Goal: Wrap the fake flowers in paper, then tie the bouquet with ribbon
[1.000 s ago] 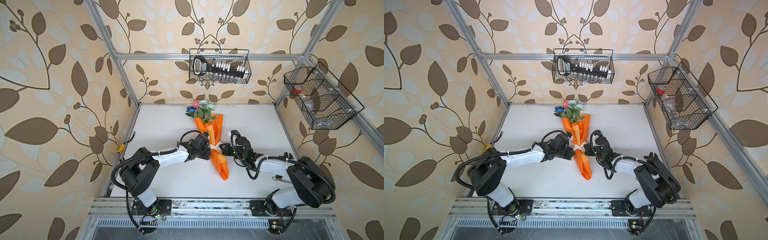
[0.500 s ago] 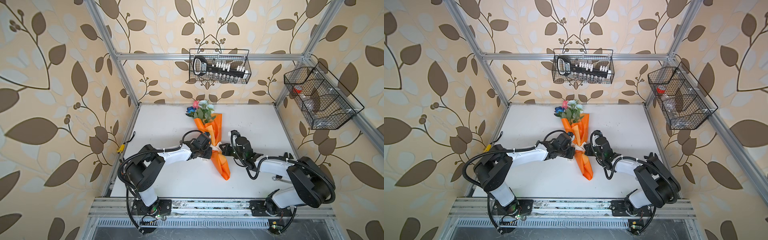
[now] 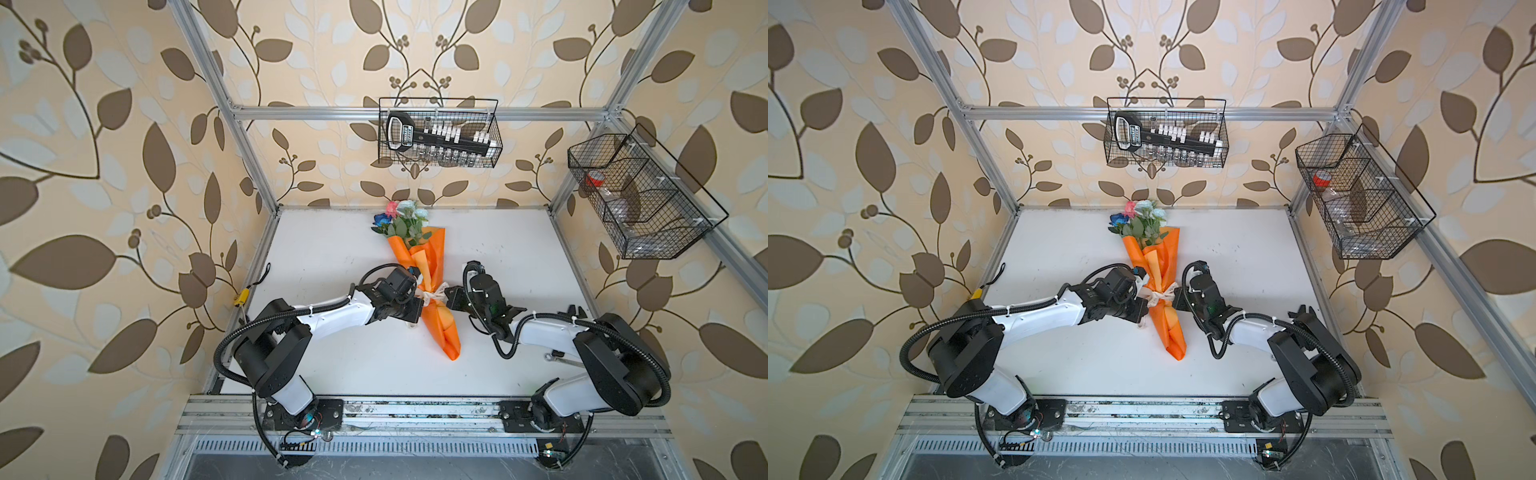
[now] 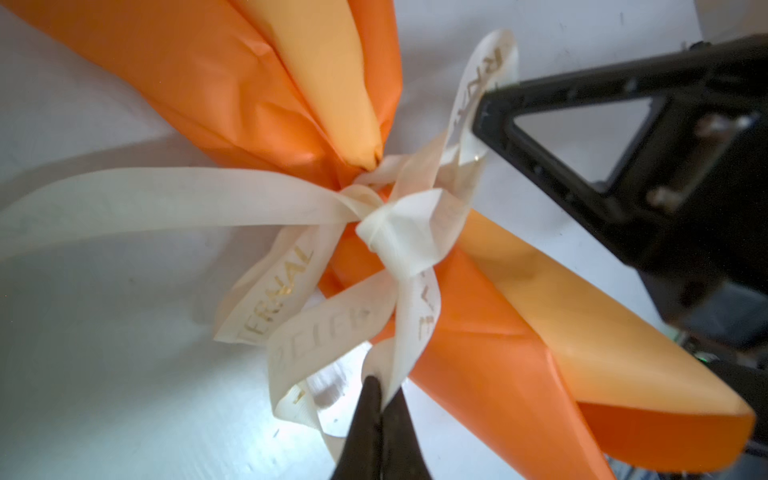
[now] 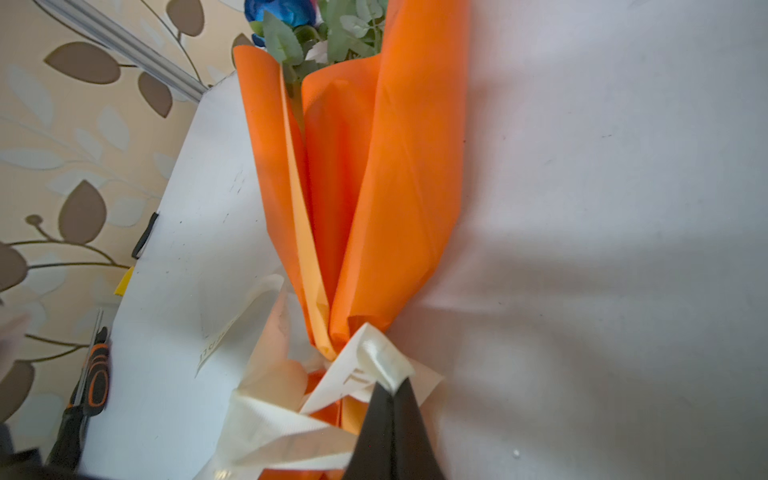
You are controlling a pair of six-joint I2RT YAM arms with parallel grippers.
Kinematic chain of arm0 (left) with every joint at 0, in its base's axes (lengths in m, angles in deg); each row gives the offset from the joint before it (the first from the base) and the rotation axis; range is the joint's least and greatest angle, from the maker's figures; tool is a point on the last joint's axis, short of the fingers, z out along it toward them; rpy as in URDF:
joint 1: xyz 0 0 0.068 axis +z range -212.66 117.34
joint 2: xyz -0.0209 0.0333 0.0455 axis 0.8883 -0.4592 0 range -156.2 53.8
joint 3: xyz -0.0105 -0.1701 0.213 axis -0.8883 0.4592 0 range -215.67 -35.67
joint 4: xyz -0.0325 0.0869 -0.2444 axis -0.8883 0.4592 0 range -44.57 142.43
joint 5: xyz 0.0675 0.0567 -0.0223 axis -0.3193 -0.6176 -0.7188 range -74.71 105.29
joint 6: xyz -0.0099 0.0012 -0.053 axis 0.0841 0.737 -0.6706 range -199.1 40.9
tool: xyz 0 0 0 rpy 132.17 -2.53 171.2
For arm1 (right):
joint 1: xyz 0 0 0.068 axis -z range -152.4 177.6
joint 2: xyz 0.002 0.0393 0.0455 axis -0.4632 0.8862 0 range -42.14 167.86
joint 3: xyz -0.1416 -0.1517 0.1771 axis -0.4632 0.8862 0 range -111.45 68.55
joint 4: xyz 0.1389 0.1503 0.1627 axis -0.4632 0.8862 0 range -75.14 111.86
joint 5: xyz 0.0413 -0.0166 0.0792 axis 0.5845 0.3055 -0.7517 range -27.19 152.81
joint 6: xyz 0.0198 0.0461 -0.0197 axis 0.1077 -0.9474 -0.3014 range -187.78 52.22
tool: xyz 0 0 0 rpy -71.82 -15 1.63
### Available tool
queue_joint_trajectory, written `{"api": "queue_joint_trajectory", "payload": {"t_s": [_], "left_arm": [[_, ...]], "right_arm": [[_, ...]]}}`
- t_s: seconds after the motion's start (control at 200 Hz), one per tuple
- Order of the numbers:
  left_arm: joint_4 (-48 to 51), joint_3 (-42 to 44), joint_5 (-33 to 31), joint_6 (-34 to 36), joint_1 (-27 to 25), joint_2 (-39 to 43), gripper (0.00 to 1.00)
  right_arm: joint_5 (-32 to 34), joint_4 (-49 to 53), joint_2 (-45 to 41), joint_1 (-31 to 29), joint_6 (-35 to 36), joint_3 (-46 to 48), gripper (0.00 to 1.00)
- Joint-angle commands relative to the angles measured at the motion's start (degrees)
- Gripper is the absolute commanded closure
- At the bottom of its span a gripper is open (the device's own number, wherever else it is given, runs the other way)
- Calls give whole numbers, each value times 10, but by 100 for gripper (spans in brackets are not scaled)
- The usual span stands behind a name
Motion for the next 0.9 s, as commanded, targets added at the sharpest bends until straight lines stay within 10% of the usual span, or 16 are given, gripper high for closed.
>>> {"api": "queue_joint_trajectory", "payload": {"t_s": [0.0,0.9], "left_arm": [[11,16,63,10,19,20,100],[-125,119,177,-170,200,-19,100]], "right_arm": [[47,16,-11,5,-21,-2,100],[74,46,55,56,-62,-9,100]]}}
